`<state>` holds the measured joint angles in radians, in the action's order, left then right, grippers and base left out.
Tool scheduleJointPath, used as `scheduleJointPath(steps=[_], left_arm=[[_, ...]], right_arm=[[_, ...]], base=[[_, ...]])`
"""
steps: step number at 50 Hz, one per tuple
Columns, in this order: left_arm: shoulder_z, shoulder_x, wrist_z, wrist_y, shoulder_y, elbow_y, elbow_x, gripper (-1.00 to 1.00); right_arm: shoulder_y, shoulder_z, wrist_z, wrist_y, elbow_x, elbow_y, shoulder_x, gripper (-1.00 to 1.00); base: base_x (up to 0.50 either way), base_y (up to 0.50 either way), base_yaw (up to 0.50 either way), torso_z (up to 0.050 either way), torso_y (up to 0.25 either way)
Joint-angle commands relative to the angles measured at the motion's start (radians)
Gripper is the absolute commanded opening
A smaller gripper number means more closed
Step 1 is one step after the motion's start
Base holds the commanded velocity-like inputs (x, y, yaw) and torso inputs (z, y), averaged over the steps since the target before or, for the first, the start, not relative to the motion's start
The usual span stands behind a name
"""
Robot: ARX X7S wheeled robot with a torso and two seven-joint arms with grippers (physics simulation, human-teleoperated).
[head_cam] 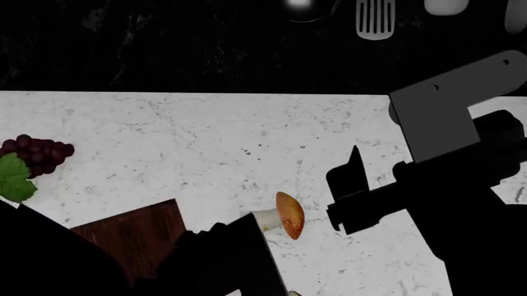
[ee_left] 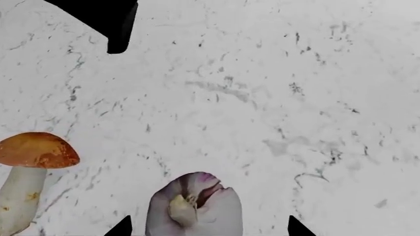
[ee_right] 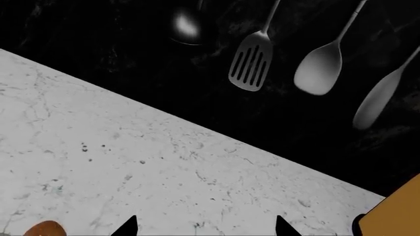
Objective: Clear the non-vegetable object off the cutting board and place the vegetables onto it.
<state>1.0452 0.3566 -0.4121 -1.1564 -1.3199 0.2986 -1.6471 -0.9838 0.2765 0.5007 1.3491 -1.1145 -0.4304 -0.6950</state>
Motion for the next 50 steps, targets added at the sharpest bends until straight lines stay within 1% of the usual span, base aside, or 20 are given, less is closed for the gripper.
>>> scheduleJointPath(steps=[1, 12, 16, 22, 23, 26, 33, 37, 41, 45, 50], left_arm=[[0.025, -0.009, 0.015, 0.01, 0.02, -0.024, 0.05, 1.0], [0.043, -0.011, 0.029, 0.009, 0.019, -0.044, 0.078, 1.0], [0.057, -0.012, 0.03, 0.018, 0.041, -0.038, 0.096, 1.0], [0.058, -0.017, 0.017, 0.015, 0.038, -0.03, 0.081, 1.0], [0.059, -0.017, 0.017, 0.016, 0.039, -0.03, 0.083, -1.0], [0.057, -0.012, 0.01, 0.015, 0.035, -0.02, 0.076, -1.0], [0.03, 0.012, -0.041, 0.004, 0.0, 0.024, 0.003, -1.0], [0.003, 0.036, -0.08, -0.004, -0.042, 0.054, -0.063, -1.0], [-0.047, 0.079, -0.131, 0.007, -0.101, 0.073, -0.185, -1.0], [-0.062, 0.122, -0.174, 0.021, -0.109, 0.109, -0.253, -1.0], [-0.078, 0.196, -0.21, 0.017, -0.136, 0.155, -0.337, -1.0]], right_arm=[[0.007, -0.001, 0.003, -0.009, -0.007, 0.0, -0.006, 1.0], [-0.007, -0.008, 0.012, -0.002, -0.028, 0.002, -0.012, 1.0], [0.021, -0.008, 0.013, -0.019, -0.023, -0.009, -0.016, 1.0], [0.016, -0.009, 0.018, -0.017, -0.032, -0.008, -0.017, 1.0], [0.017, -0.01, 0.02, -0.017, -0.034, -0.01, -0.018, 1.0], [0.019, -0.011, 0.024, -0.016, -0.038, -0.012, -0.02, 1.0], [-0.004, -0.007, 0.032, -0.004, -0.052, -0.011, -0.015, 1.0], [-0.022, -0.011, 0.041, 0.011, -0.069, -0.011, -0.018, 1.0], [-0.026, 0.001, 0.031, 0.003, -0.059, -0.007, -0.02, 1.0], [-0.017, 0.008, 0.028, -0.009, -0.053, -0.006, -0.019, 1.0], [-0.02, 0.013, 0.033, -0.008, -0.059, -0.008, -0.014, 1.0]], base=[[0.0, 0.0, 0.0, 0.0, 0.0], [0.0, 0.0, 0.0, 0.0, 0.0], [0.0, 0.0, 0.0, 0.0, 0.0], [0.0, 0.0, 0.0, 0.0, 0.0], [0.0, 0.0, 0.0, 0.0, 0.0], [0.0, 0.0, 0.0, 0.0, 0.0], [0.0, 0.0, 0.0, 0.0, 0.0], [0.0, 0.0, 0.0, 0.0, 0.0], [0.0, 0.0, 0.0, 0.0, 0.0], [0.0, 0.0, 0.0, 0.0, 0.0], [0.0, 0.0, 0.0, 0.0, 0.0]])
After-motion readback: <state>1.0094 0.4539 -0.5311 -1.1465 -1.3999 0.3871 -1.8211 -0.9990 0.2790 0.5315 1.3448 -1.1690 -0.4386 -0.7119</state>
